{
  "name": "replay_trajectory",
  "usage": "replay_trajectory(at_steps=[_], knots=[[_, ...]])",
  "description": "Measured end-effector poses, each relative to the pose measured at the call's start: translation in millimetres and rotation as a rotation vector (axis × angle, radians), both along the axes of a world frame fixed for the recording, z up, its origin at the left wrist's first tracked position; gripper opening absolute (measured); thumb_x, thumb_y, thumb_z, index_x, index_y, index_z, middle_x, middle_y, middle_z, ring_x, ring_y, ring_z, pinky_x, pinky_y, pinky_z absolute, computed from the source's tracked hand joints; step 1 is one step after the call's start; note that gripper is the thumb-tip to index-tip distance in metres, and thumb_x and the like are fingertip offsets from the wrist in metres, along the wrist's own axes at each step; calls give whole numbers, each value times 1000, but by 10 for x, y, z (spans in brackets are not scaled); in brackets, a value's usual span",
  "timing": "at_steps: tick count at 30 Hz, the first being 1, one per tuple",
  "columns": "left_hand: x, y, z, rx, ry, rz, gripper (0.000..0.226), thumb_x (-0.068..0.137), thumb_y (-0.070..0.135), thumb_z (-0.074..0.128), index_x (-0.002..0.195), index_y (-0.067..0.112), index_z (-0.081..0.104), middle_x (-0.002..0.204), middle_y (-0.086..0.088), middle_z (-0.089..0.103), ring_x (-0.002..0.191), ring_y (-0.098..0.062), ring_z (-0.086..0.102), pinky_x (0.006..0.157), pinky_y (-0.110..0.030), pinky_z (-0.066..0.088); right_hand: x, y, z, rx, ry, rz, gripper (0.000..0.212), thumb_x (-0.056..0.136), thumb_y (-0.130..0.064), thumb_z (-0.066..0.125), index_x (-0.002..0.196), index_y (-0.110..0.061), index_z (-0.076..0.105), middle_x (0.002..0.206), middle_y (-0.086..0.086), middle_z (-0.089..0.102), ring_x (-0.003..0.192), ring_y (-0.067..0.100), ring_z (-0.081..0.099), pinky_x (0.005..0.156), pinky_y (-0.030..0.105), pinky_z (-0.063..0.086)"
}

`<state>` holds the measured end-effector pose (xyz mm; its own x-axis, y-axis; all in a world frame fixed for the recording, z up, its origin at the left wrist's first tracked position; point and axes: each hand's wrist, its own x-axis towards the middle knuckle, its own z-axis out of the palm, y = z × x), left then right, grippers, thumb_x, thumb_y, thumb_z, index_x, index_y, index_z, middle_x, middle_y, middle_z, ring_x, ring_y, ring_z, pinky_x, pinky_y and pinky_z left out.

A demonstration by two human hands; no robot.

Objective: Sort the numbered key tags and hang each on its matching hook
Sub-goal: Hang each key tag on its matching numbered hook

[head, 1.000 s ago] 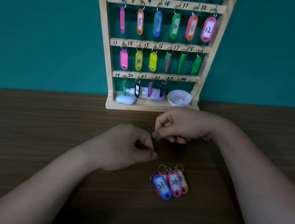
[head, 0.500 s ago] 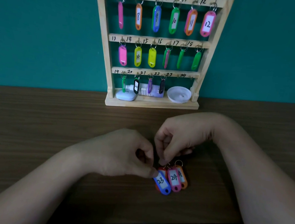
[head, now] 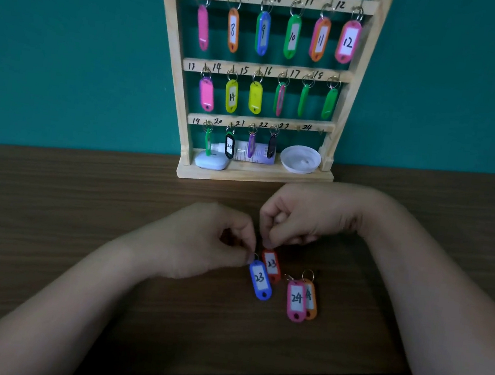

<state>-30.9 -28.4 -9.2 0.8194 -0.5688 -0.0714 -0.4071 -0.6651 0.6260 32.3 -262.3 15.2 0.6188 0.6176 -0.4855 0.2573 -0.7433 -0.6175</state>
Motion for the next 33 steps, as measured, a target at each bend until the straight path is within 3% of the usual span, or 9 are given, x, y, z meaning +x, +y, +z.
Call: replay_trajectory(at_steps=[8,19,25,30,33], knots=[[72,-10,-26,-107,-184,168,5,90,30,77,89,32,73,89,21,71,87,2,63,71,-10,44,154,-159,-33,323,-146,-282,9,104,-22,68,105,-13,70,62,-6,59,54,7,50,49,20,42],[133,-139,30,-145,-203,216,9,93,28,76,87,34,72,92,23,71,90,3,63,73,-10,47,511,-236,-142,737,-513,-825,12,107,-24,63,97,-20,68,51,-10,51,44,9,40,46,28,34],[176,-219,44,-151,-218,212,9,93,30,76,87,35,73,88,24,71,86,5,64,70,-7,44,567,-192,-182,757,-691,-898,15,106,-26,64,91,-25,68,57,-15,60,48,-2,52,56,27,40],[193,-273,45,-169,-228,225,9,93,30,77,86,34,74,83,20,71,80,4,63,65,-8,42,614,-128,-223,722,-727,-911,14,106,-26,65,92,-29,67,72,-9,62,54,4,55,59,30,45],[198,-287,53,-189,-245,251,10,93,29,77,85,34,74,82,18,70,84,4,63,67,-7,43,606,-134,-222,704,-762,-934,8,106,-27,64,98,-26,68,82,-7,66,71,8,60,69,33,50]])
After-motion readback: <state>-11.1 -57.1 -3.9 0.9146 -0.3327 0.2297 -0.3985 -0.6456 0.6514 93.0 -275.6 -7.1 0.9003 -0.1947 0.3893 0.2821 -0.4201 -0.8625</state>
